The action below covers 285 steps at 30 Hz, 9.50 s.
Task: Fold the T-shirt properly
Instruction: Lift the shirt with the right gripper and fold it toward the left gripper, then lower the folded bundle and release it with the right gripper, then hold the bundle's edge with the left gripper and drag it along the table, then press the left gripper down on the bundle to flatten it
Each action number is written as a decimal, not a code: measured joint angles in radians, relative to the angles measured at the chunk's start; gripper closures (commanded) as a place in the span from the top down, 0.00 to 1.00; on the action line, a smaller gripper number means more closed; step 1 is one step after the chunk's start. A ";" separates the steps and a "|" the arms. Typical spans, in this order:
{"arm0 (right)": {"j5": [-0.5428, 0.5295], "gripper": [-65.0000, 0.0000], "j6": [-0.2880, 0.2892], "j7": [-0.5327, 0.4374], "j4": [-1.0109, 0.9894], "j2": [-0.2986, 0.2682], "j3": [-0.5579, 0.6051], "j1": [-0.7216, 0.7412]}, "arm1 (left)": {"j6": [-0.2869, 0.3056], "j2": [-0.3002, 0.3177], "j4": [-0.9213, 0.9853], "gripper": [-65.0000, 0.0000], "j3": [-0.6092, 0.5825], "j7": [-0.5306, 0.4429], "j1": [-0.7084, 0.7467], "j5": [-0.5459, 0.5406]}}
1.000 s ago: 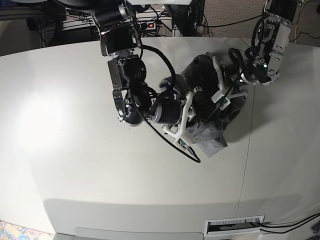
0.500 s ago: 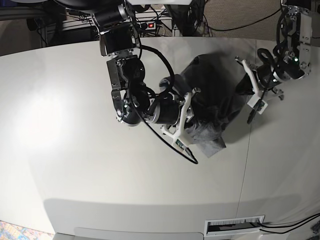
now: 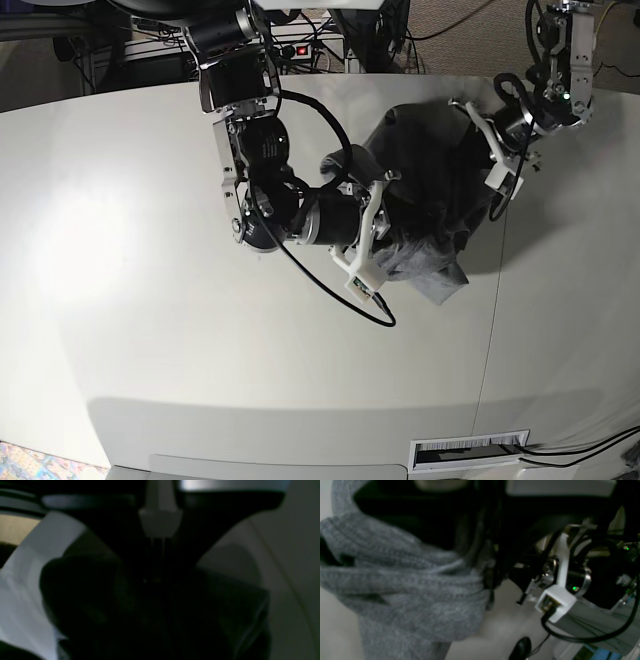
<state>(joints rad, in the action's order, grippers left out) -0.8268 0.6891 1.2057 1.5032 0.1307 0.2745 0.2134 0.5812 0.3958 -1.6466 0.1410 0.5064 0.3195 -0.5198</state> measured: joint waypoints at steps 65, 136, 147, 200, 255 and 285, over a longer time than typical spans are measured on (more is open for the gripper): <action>0.083 0.23 0.004 -0.160 0.074 0.000 0.147 0.156 | -0.325 0.093 -0.169 0.00 -0.001 0.218 -0.057 0.470; 0.600 0.03 0.008 -0.386 -0.115 0.000 0.027 0.158 | -0.137 0.028 -0.153 0.00 -0.001 0.141 0.109 -0.085; 0.606 0.03 0.008 -0.345 -0.115 0.000 0.027 0.158 | -0.135 0.184 -0.116 0.00 -0.002 0.044 0.034 0.159; 0.608 0.03 0.008 -0.313 -0.115 0.000 0.027 0.158 | -0.105 0.224 0.226 0.00 -0.003 -0.043 -0.275 0.090; 0.829 0.03 0.011 -0.394 -0.115 0.000 0.027 0.219 | -0.127 0.017 -0.063 0.00 -0.300 -0.057 -0.058 0.167; 0.771 0.03 0.011 -0.376 -0.115 0.000 0.027 0.193 | -0.357 0.528 -0.041 0.00 -0.305 -0.212 -0.011 0.464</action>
<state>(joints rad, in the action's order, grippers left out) -0.0563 0.7002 0.8299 1.3880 0.1307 0.3012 0.4061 0.2241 0.9234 -1.6875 -0.1642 0.2939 0.3084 -0.0555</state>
